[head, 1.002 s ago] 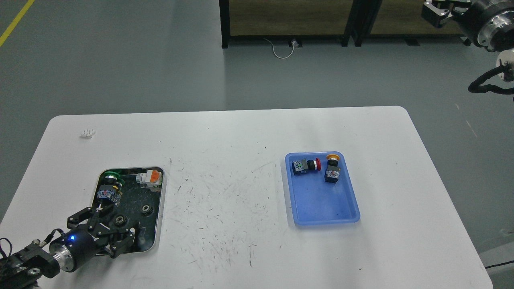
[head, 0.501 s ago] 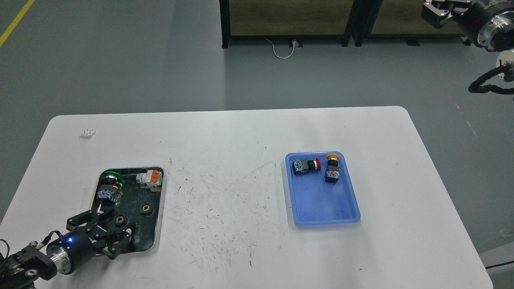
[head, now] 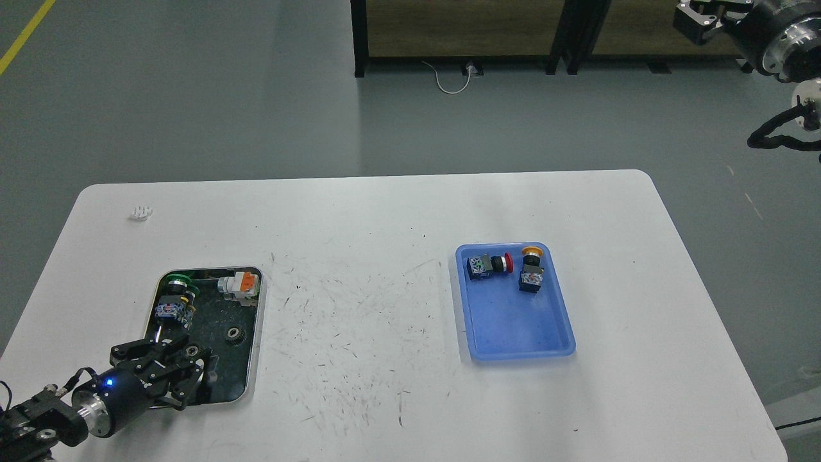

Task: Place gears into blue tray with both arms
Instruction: 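Close the left gripper on the black ring gear in the tray, then lift the gear and swing the left gripper toward the blue tray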

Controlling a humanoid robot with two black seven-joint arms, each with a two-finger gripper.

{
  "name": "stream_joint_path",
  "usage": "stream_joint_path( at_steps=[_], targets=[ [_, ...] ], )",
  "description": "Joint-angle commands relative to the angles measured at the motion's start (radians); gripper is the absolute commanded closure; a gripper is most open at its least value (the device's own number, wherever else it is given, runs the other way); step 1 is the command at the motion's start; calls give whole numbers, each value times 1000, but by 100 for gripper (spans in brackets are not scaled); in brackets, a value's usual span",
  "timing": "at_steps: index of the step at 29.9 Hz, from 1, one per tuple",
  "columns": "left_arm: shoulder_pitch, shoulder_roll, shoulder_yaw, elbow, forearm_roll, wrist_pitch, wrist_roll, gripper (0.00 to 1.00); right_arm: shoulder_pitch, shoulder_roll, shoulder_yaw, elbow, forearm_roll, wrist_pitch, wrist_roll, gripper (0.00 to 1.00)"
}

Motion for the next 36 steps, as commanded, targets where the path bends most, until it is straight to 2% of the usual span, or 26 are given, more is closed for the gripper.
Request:
stream_joint_path(
  at_steps=[1,8,18,26,29,36],
  targets=[
    [-1,2,10,0,-1,-3,0,66,-1,0,0,0,0,-1,0,0],
    [-15,2,13,-3,-4,-14,0,68,-2,0,0,0,-1,-5,0,0],
    [-178,86,15,-81,-22,-89,29,68,-5,6,-2,-1,-6,-5,0,0],
    [-296,77,55,-193,-13,-109,93,68,-10,5,-5,-2,-6,-6,-2,0],
    [-353,53,117,-213,-13,-115,99,68,-5,5,-29,-9,-6,-6,-2,0],
    [-416,-124,220,-209,-4,-98,147,68,-13,6,-36,-18,-6,-8,-3,0]
  ],
)
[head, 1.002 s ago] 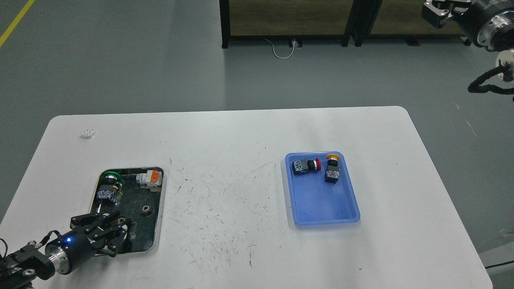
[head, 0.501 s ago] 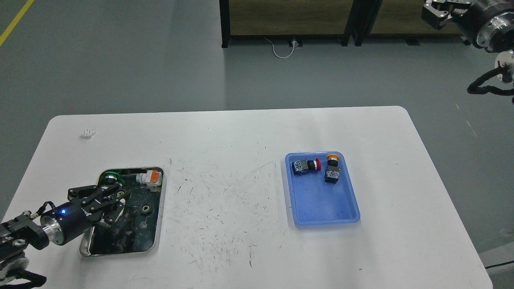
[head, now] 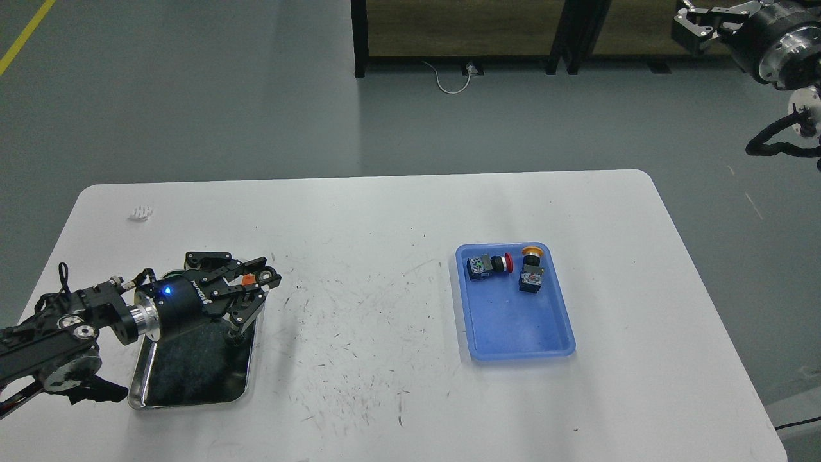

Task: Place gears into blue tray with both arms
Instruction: 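Lift the gear and swing the left gripper toward the blue tray, then lower the gear onto the table beside the blue tray and release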

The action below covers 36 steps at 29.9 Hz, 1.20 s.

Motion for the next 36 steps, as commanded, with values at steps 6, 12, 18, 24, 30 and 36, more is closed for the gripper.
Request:
stream_joint_path(
  at_steps=[6,12,18,24,30,36],
  targets=[
    [-15,-158,26,28,23,25,58,68,2,10,-33,-20,0,-7,1,0],
    [-13,-239,103,78,26,78,75,68,2,38,-36,-32,0,-13,1,0],
    [-15,-319,129,102,27,123,84,68,1,56,-48,-54,0,-13,1,0],
    [-29,-413,129,167,26,129,99,68,-4,62,-66,-66,0,-13,1,0],
    [-44,-502,140,256,24,128,101,68,-13,62,-68,-66,-2,-13,1,0],
    [-39,-563,161,355,15,126,93,68,-13,62,-68,-66,-2,-13,1,0]
  ],
)
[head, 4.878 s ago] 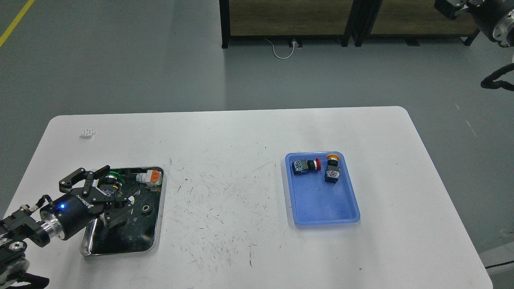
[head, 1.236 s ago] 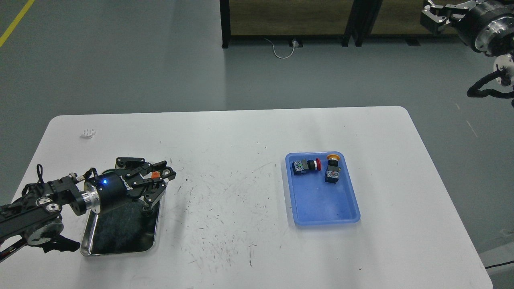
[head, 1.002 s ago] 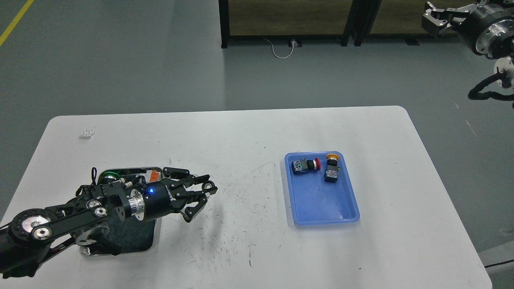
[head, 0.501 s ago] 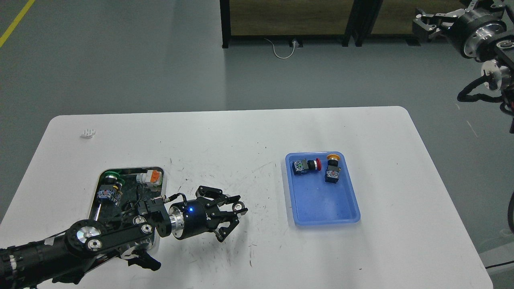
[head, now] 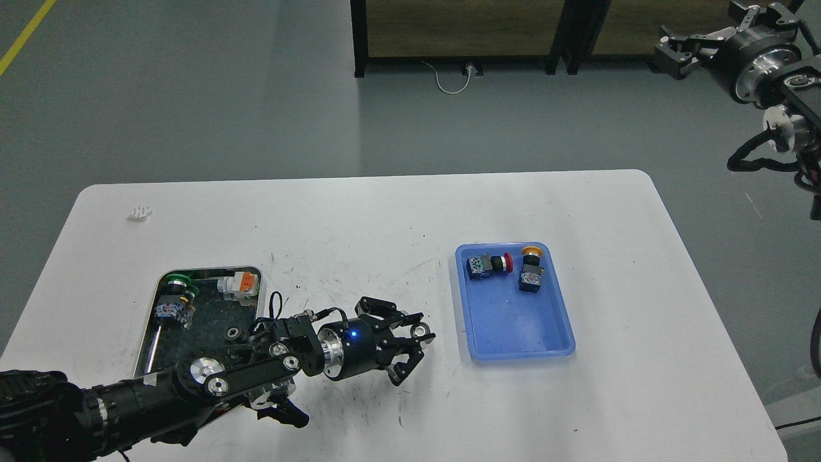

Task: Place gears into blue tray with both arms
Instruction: 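Lower the gear onto the table beside the blue tray and release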

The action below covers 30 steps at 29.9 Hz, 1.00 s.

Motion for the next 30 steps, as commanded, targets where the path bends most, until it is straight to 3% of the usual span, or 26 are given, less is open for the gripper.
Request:
stream_joint_path(
  at_steps=[1,23,28,30],
  targets=[
    [2,-14,16,48,-6,-1,-7,68,0,0,0,0,0,0,0,0],
    [6,-14,49,109,-9,4,-9,63,-14,15,0,-12,-12,-8,1,0],
    [6,-14,54,111,-9,4,-7,51,-14,15,0,-14,-12,-8,3,0],
    [6,-14,54,111,-9,15,-6,39,-12,15,0,-14,-12,-8,3,0]
  ],
)
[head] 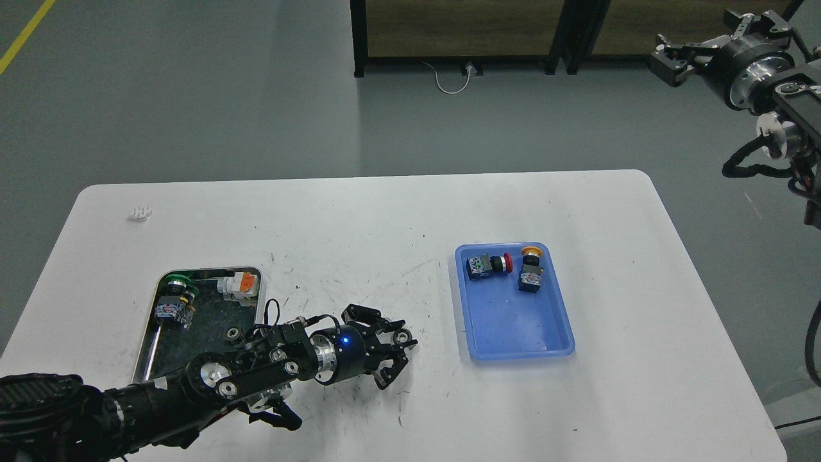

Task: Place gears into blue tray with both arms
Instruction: 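Lower the gear onto the table beside the blue tray and release, then retract the left arm and bring the right gripper toward the gear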

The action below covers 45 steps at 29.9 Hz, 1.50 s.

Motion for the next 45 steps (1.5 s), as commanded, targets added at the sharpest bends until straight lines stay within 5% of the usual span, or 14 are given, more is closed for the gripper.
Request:
stream_joint_path(
  at_steps=[1,3,7,20,28,36,45],
  targets=[
    [-2,0,1,-1,-1,24,3,32,2,0,0,0,0,0,0,0],
    [-2,0,-9,-6,-3,53,1,17,3,0,0,0,0,0,0,0],
    [-11,0,-25,-18,-14,64,1,4,5,0,0,0,0,0,0,0],
    [-90,8,-160,-136,-201,41,9,2,-6,9,-9,12,0,31,8,0],
    [-101,294,-335,-135,-264,-35,12,2,-6,89,-67,61,-1,95,17,0],
    [-91,621,-356,-132,-373,-74,-8,2,-2,199,-182,146,11,135,12,0],
    [-87,793,-361,-110,-439,-69,-26,2,-2,251,-360,319,40,149,-3,0]
  ],
)
